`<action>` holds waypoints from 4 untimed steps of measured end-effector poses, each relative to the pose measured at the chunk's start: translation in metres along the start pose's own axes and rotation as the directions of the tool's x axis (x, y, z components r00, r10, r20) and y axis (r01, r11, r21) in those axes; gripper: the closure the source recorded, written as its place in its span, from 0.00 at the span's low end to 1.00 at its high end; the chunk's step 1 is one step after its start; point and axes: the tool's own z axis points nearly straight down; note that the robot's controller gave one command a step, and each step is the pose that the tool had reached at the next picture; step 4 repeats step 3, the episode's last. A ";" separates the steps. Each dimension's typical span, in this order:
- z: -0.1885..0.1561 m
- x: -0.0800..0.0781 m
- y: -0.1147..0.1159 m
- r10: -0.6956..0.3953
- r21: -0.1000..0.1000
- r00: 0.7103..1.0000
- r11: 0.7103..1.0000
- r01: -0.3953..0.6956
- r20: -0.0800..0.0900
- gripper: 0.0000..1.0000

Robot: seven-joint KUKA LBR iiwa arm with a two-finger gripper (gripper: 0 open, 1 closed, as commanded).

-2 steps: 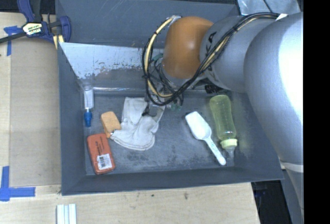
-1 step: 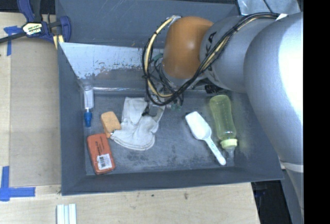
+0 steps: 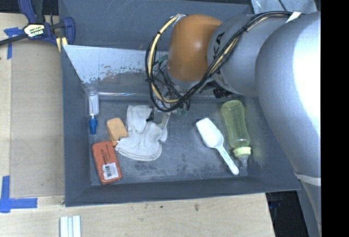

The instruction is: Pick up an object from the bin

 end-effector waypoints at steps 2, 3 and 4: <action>-0.111 0.018 0.004 -0.011 0.001 1.000 1.000 0.011 -0.006 1.00; -0.155 0.018 -0.007 -0.025 0.002 1.000 1.000 0.025 -0.013 1.00; -0.155 0.018 -0.007 -0.025 0.002 1.000 1.000 0.025 -0.013 1.00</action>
Offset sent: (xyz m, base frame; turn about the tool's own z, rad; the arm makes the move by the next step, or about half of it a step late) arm 0.0000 0.0000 0.0000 0.0000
